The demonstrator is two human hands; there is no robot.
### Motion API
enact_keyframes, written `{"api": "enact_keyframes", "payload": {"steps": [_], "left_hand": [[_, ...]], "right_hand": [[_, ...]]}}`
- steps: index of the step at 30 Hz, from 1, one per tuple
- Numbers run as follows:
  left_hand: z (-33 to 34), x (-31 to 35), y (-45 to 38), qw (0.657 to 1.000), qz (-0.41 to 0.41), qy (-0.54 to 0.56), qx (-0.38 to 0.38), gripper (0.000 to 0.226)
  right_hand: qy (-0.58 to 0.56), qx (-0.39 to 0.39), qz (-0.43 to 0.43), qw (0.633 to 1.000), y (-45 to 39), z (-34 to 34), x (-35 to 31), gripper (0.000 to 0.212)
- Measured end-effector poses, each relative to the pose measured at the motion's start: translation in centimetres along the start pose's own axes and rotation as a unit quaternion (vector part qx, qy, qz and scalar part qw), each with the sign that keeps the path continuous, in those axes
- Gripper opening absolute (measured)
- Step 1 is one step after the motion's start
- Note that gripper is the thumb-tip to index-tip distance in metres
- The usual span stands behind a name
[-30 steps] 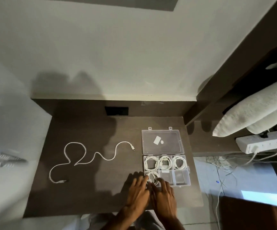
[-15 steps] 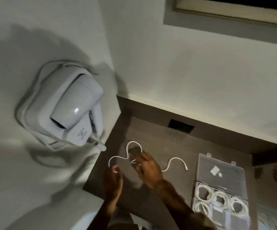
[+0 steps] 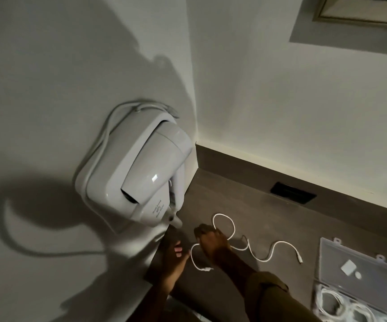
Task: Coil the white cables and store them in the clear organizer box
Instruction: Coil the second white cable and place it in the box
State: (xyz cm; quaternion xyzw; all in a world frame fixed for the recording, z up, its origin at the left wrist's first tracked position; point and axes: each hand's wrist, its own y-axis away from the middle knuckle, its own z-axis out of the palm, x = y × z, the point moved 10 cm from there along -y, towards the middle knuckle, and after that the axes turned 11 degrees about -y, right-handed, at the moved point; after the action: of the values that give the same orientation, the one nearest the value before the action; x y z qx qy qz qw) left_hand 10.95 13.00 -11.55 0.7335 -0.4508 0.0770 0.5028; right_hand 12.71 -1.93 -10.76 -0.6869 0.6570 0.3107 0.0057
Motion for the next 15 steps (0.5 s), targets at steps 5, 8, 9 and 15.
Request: {"api": "enact_keyframes", "payload": {"steps": [5,8,9,15], "left_hand": [[3.2,3.3,1.7,0.991,0.028,0.06,-0.117,0.014],[3.8,5.3,3.0,0.972,0.052,0.156,-0.168,0.012],[4.0,6.0,3.7,0.962,0.067,0.179,-0.193,0.016],[6.8,10.1,8.2,0.911,0.132,0.257,-0.295,0.034]], "right_hand": [[-0.106,0.043,0.029,0.993,3.0,-1.8,1.8,0.058],[-0.194,0.091,0.057,0.975,4.7,-4.7,3.7,0.039],[-0.233,0.115,0.057,0.964,5.5,-6.0,4.2,0.027],[-0.391,0.24,0.003,0.889,10.5,-13.7,6.4,0.015]]}}
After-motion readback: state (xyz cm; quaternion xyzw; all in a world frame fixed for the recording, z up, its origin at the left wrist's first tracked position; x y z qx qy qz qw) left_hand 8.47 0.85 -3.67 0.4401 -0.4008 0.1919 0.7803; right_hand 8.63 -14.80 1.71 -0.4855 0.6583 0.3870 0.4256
